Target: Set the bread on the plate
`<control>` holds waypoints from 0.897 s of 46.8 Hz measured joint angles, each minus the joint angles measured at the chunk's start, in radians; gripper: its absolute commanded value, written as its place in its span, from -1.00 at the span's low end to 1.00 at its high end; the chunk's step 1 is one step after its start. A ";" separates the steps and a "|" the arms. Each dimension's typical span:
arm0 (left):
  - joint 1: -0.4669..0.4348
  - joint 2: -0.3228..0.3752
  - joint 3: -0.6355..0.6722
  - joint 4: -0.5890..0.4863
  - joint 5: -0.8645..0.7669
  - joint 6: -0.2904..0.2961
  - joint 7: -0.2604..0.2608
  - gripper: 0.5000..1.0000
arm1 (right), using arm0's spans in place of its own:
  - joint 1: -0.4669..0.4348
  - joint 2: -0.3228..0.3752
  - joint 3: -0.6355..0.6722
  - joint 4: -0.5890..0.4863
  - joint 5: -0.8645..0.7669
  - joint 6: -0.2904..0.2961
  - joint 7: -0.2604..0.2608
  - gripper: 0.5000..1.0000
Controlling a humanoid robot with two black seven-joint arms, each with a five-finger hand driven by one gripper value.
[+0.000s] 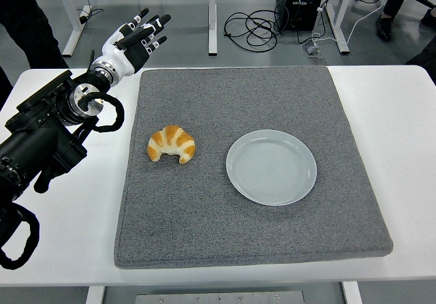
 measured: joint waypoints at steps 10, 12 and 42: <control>-0.001 0.009 -0.020 0.000 -0.010 -0.009 -0.027 0.92 | 0.000 0.000 0.000 0.000 0.000 0.000 0.000 1.00; -0.003 0.012 -0.018 0.000 -0.010 -0.010 -0.027 0.92 | 0.000 0.000 0.000 0.000 0.000 0.000 0.000 1.00; -0.006 0.013 -0.019 0.002 -0.015 -0.001 -0.027 0.92 | 0.000 0.000 0.000 0.000 0.000 0.000 0.000 1.00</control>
